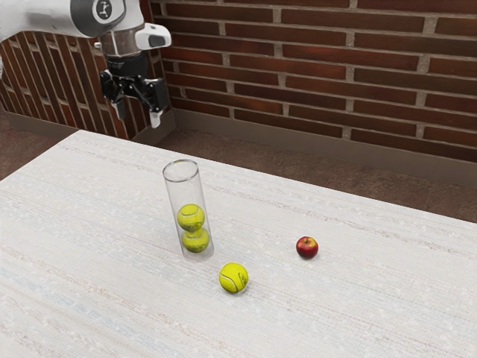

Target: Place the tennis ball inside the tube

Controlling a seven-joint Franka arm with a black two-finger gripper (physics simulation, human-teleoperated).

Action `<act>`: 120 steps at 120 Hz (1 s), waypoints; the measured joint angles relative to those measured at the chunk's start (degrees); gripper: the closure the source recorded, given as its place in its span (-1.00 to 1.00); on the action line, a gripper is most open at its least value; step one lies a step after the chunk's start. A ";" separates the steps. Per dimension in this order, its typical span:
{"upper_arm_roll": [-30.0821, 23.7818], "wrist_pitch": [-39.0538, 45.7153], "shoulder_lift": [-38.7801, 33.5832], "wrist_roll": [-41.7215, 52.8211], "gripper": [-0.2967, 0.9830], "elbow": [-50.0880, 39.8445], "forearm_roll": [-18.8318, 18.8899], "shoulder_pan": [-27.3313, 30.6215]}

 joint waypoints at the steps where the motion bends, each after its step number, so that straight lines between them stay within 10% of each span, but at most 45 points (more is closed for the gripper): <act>1: 0.03 -0.04 0.02 0.06 -0.54 0.02 0.02 -0.03; 120: -20.10 19.27 5.58 -5.88 -0.54 -22.34 -1.64 -0.65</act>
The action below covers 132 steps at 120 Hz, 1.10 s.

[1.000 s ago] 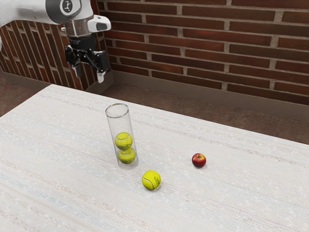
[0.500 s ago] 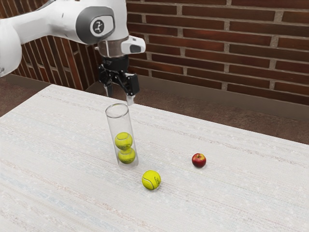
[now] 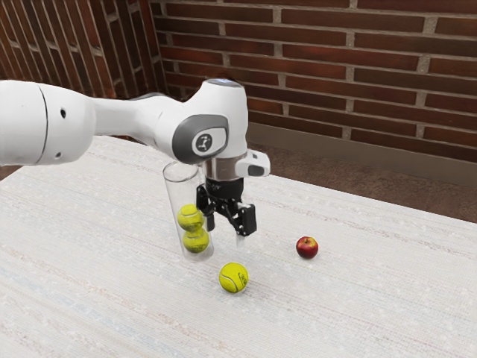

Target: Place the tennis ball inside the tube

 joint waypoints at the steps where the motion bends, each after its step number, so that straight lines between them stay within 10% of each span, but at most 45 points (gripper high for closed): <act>1: 0.00 0.50 0.18 -0.02 -0.54 -0.31 0.12 0.00; 57: -0.03 26.40 2.42 0.96 -0.54 -15.19 1.96 -0.60; 132: 0.94 31.51 6.58 3.79 -0.54 -15.57 1.91 -0.59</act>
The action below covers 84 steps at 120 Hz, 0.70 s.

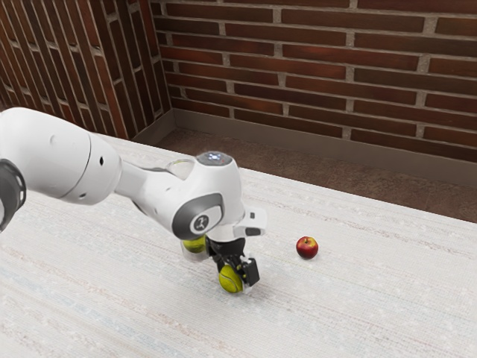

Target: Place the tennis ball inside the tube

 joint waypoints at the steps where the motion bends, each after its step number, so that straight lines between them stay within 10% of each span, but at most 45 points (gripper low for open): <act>1: 0.00 0.02 0.09 0.06 -0.54 0.04 0.00 0.00; 84: 0.12 -0.18 0.11 2.15 0.01 -0.01 0.27 -0.02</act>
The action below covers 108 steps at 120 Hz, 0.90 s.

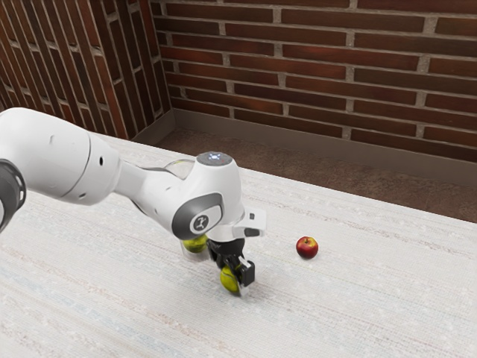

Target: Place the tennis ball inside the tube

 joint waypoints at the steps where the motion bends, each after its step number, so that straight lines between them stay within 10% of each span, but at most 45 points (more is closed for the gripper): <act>1: 0.00 -0.04 -0.09 -0.03 0.02 0.01 0.04 0.00; 108: 5.81 -30.61 -14.51 -1.55 0.37 21.90 5.58 0.34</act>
